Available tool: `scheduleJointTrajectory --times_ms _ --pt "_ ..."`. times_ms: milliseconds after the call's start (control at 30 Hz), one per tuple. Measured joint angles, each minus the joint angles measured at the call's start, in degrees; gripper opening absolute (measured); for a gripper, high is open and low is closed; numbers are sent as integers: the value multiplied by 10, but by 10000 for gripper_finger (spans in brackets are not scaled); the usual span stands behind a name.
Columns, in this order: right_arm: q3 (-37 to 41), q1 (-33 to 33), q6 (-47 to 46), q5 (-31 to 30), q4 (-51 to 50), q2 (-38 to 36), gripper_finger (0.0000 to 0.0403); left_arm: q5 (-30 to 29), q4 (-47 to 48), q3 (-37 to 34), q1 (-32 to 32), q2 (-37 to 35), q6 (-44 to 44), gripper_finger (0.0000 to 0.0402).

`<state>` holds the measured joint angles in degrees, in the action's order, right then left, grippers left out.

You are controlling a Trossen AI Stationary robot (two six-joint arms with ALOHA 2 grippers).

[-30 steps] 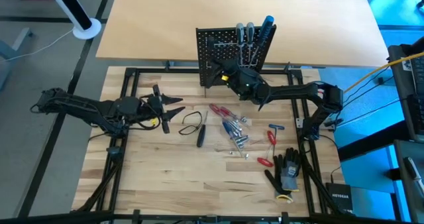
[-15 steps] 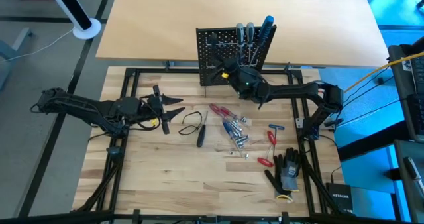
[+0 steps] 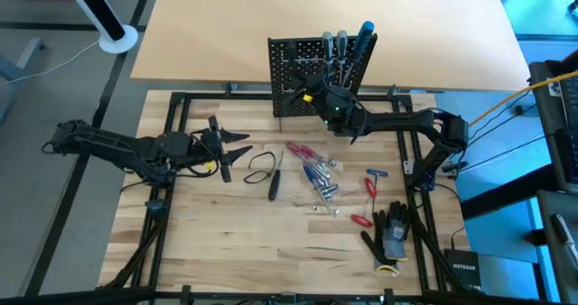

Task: Hang tools onto peg board
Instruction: Hang the black screwdriver on the peg board

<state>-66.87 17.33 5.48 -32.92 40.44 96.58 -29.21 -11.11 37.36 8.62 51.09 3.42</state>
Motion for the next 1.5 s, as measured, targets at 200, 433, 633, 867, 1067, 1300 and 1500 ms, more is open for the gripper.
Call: scheduleJointTrajectory --times_ms 200,433,633,867,1067,1300,1500 --pt "0 4 -6 -4 0 2 13 0 0 0 0 0 2 141" --pt "-2 8 -8 -4 -21 2 13 0 0 0 0 0 3 141" --pt "-1 7 -10 -7 -37 2 14 0 0 0 0 0 4 141" --pt "-1 6 -40 -5 -43 2 15 0 2 0 0 0 4 141" --pt "2 0 -38 -24 -56 3 58 0 3 0 0 0 4 141" --pt "1 -25 10 -85 -49 -3 130 0 4 0 0 0 4 141" --pt "1 -59 61 -123 -47 -6 159 0 6 0 0 0 2 141"
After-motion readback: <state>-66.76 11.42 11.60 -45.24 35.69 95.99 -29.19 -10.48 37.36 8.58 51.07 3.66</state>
